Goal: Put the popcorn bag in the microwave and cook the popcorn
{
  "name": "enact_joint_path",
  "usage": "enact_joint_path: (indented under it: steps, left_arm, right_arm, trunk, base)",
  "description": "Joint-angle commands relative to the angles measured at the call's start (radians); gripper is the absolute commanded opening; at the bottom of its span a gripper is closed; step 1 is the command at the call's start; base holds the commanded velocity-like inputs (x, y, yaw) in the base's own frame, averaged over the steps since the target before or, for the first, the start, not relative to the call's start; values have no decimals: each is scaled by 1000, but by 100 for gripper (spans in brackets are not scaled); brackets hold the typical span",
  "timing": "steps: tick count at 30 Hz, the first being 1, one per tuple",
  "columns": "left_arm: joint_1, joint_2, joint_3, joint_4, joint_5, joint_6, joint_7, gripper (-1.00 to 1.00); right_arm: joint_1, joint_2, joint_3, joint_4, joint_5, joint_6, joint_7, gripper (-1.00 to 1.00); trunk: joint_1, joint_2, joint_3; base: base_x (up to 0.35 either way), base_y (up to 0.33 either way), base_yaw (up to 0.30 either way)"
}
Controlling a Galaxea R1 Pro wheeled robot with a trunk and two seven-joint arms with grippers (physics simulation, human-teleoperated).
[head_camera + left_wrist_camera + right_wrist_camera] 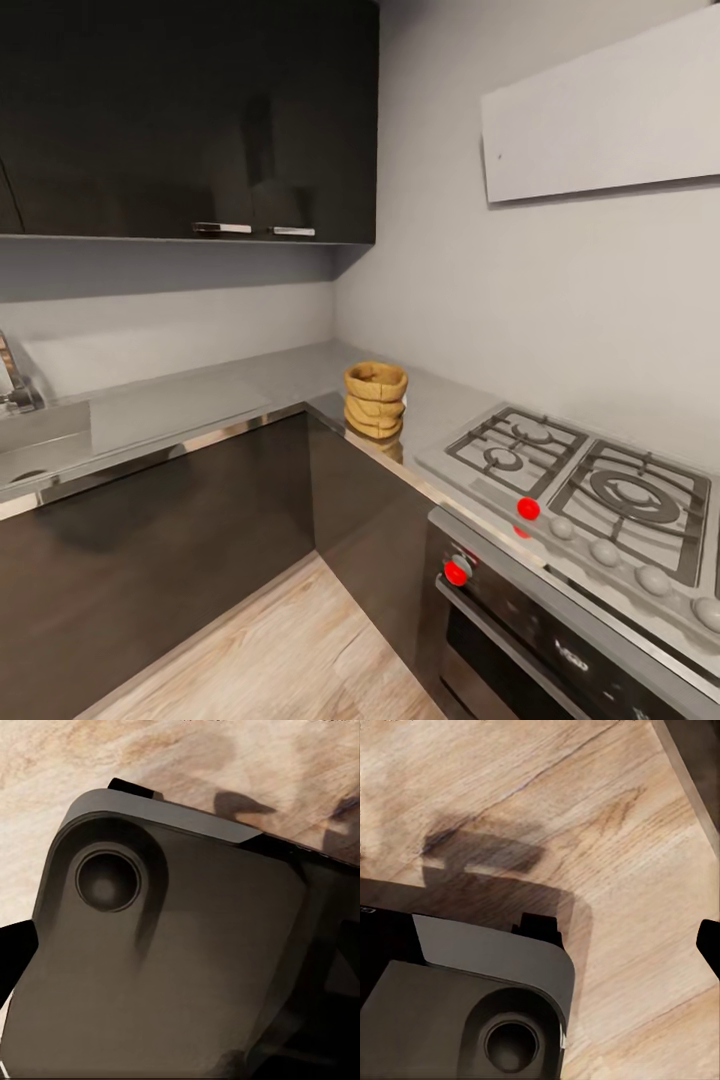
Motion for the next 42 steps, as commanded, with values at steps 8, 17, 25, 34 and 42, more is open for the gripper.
enact_joint_path:
  steps: [8,17,25,34,42]
  left_arm:
    - [0,0,-2,0,3,-1,-2,100]
    - [0,2,-3,0,3,-1,-2,100]
    - [0,2,-3,-1,3,-2,-2,100]
    - [0,3,-2,-3,4,-2,-2,100]
    - [0,3,-3,-3,3,-2,-2,100]
  right_arm:
    - [-1,-3,-8,3,6,-7,2,100]
    - [-1,-4,-8,3,8,-11,3,100]
    - [-1,2,-8,3,8,-13,4,100]
    - [-1,4,-8,3,8,-13,4,100]
    - [-1,5,-8,3,9,-13,4,100]
  trunk:
    - [-31,56,24]
    - [-65,119,52]
    - [-88,161,71]
    - [-104,189,84]
    - [-134,245,109]
  base:
    - [0,0,0]
    - [0,0,0]
    - [0,0,0]
    - [0,0,0]
    - [0,0,0]
